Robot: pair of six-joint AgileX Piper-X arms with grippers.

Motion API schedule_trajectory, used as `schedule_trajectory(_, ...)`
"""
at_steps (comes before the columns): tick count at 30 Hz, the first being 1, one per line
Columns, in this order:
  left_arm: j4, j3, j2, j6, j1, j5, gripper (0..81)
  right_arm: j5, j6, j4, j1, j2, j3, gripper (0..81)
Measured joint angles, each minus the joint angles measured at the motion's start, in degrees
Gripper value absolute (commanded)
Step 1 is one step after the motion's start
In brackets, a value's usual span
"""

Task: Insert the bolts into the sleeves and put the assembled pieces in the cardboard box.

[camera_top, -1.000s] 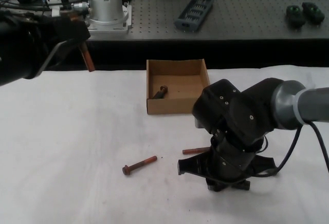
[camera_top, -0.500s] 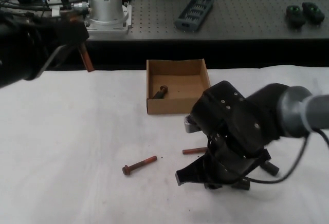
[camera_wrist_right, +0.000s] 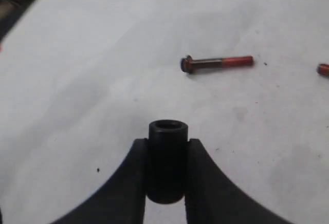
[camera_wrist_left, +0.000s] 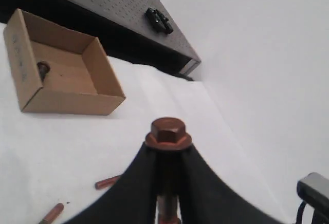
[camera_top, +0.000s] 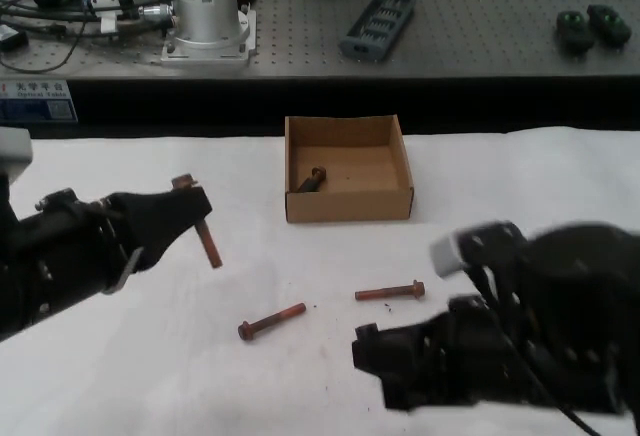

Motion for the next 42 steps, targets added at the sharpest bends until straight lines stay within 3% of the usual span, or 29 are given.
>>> schedule_trajectory(6, -4.5, 0.0, 2.82, -6.31, -3.02, 1.26, 6.2, -3.57, 1.55, -14.2, 0.0, -0.61, 8.92, 4.3)
schedule_trajectory(18, -6.99, 0.0, 6.03, -11.52, -13.67, 3.85, 6.2, -9.84, -5.68, -16.31, 0.0, -0.61, 10.22, 4.3)
schedule_trajectory(34, -3.39, 0.0, 6.03, -2.48, -14.24, 10.56, 6.2, -14.76, -5.76, -16.43, 0.0, -0.61, 10.22, 4.3)
schedule_trajectory(42, -1.94, 0.0, 6.03, 3.5, -14.83, 11.65, 6.2, -16.18, -5.85, -18.5, 3.25, -0.61, 10.22, 4.3)
